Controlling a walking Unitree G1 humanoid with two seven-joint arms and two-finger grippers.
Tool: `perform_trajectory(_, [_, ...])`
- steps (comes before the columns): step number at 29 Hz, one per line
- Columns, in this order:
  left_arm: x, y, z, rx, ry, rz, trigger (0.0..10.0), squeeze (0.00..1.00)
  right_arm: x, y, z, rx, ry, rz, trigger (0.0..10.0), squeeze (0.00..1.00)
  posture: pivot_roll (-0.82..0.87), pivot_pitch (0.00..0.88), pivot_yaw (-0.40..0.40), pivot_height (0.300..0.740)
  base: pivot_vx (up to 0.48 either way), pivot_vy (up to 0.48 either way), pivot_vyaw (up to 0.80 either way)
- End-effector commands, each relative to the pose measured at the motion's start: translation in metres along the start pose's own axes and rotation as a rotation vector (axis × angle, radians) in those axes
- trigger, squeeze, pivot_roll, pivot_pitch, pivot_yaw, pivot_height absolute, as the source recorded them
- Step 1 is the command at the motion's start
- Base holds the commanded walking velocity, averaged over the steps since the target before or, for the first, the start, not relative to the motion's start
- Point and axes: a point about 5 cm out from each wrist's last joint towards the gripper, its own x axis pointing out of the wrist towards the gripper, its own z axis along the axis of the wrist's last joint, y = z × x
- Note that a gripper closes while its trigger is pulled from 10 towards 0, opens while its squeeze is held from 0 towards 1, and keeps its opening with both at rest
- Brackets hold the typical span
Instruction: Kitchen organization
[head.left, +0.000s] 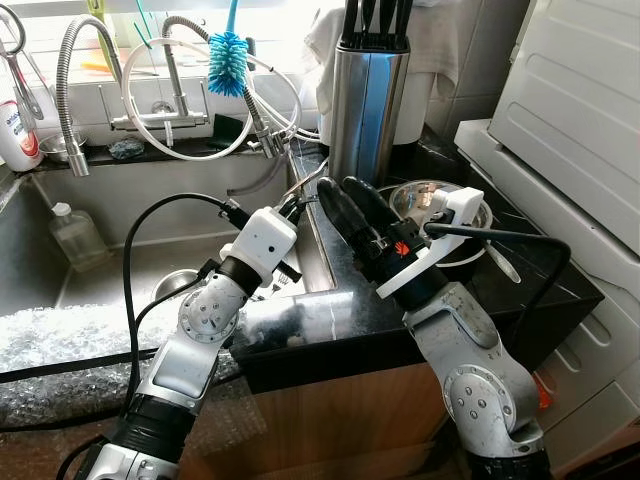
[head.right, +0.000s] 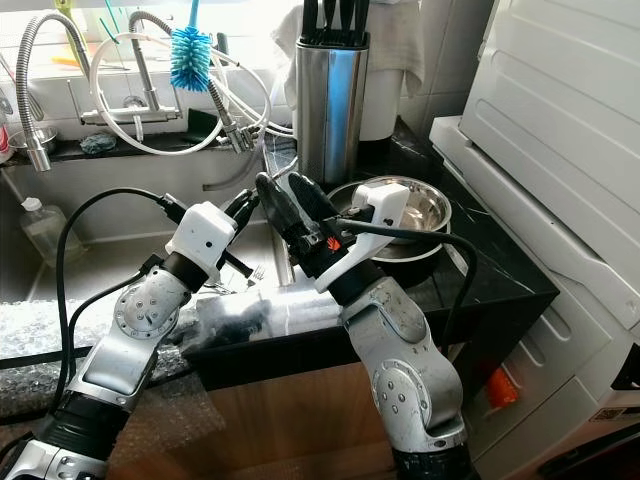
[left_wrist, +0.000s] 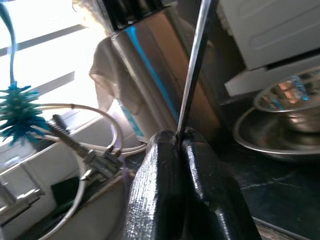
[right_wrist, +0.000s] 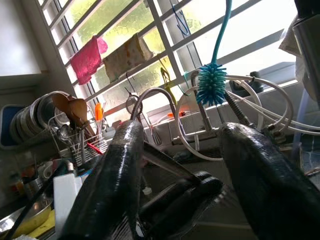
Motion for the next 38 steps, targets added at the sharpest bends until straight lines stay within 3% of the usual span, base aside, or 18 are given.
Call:
perform_trajectory(1, [0.003, 0.007, 0.003, 0.005, -0.013, 0.033, 0.0, 0.0, 0.002, 0.009, 0.01, -0.051, -0.017, 0.02, 10.0, 1.0, -0.14, 0.0, -0.022, 0.74, 0.0, 0.0, 0.0])
perform_trajectory(2, [0.003, 0.007, 0.003, 0.005, -0.013, 0.033, 0.0, 0.0, 0.002, 0.009, 0.01, -0.051, -0.017, 0.02, 10.0, 1.0, -0.14, 0.0, -0.022, 0.74, 0.0, 0.0, 0.0])
perform_trajectory(3, [0.002, 0.008, 0.002, 0.003, -0.006, 0.042, 0.0, 0.0, 0.003, 0.015, 0.014, -0.074, -0.021, 0.042, 10.0, 0.0, -0.15, 0.0, -0.022, 0.74, 0.0, 0.0, 0.0])
perform_trajectory(5, [0.001, 0.009, -0.001, -0.003, 0.009, 0.06, 0.0, 0.0, 0.004, 0.029, 0.022, -0.121, -0.034, 0.095, 10.0, 0.0, -0.15, 0.0, -0.023, 0.74, 0.0, 0.0, 0.0])
perform_trajectory(11, [-0.001, 0.008, -0.005, -0.015, 0.029, 0.069, 0.0, 0.0, 0.004, 0.04, 0.033, -0.158, -0.052, 0.125, 10.0, 0.0, -0.15, 0.0, -0.027, 0.74, 0.0, 0.0, 0.0])
perform_trajectory(12, [-0.001, 0.01, -0.01, -0.013, 0.067, 0.097, 0.0, 0.0, 0.002, 0.038, 0.037, -0.208, -0.063, 0.081, 10.0, 0.0, -0.15, 0.0, -0.028, 0.74, 0.0, 0.0, 0.0])
perform_trajectory(13, [-0.002, 0.012, -0.014, -0.008, 0.092, 0.112, 1.9, 0.0, 0.001, 0.037, 0.039, -0.227, -0.072, 0.06, 10.0, 0.0, -0.16, 0.0, -0.028, 0.74, 0.0, 0.0, 0.0])
perform_trajectory(14, [-0.002, 0.013, -0.016, -0.003, 0.107, 0.121, 1.9, 0.0, 0.001, 0.037, 0.04, -0.238, -0.078, 0.047, 10.0, 0.0, -0.16, 0.0, -0.028, 0.74, 0.0, 0.0, 0.0])
perform_trajectory(15, [-0.003, 0.015, -0.019, -0.004, 0.122, 0.138, 8.4, 0.0, -0.001, 0.034, 0.042, -0.251, -0.09, 0.017, 10.0, 0.0, -0.16, 0.0, -0.027, 0.74, 0.0, 0.0, 0.0])
perform_trajectory(16, [-0.003, 0.017, -0.021, -0.005, 0.132, 0.151, 10.0, 0.0, -0.002, 0.033, 0.044, -0.259, -0.099, -0.004, 10.0, 0.0, -0.16, 0.0, -0.028, 0.74, 0.0, 0.0, 0.0])
perform_trajectory(19, [-0.007, 0.028, -0.032, -0.044, 0.196, 0.251, 10.0, 0.0, -0.015, 0.005, 0.046, -0.373, -0.115, -0.231, 10.0, 0.0, -0.16, 0.001, -0.028, 0.74, 0.0, 0.0, 0.0])
perform_trajectory(23, [-0.01, 0.036, -0.036, -0.056, 0.219, 0.302, 10.0, 0.0, -0.034, -0.022, 0.028, -0.429, -0.04, -0.398, 10.0, 0.0, -0.16, 0.002, -0.031, 0.74, 0.0, 0.0, 0.0])
perform_trajectory(28, [-0.01, 0.037, -0.037, -0.063, 0.226, 0.316, 10.0, 0.0, -0.038, -0.027, 0.022, -0.448, -0.015, -0.432, 10.0, 0.0, -0.16, 0.002, -0.031, 0.74, 0.0, 0.0, 0.0])
perform_trajectory(31, [-0.013, 0.049, -0.043, -0.08, 0.251, 0.401, 10.0, 0.0, -0.058, -0.037, -0.006, -0.491, 0.097, -0.486, 10.0, 0.0, -0.16, 0.0, -0.033, 0.74, 0.0, 0.0, 0.0])
perform_trajectory(38, [-0.011, 0.056, -0.044, -0.124, 0.245, 0.454, 10.0, 0.0, -0.076, -0.049, -0.022, -0.604, 0.157, -0.528, 10.0, 0.0, -0.17, 0.0, -0.034, 0.74, 0.0, 0.0, 0.0])
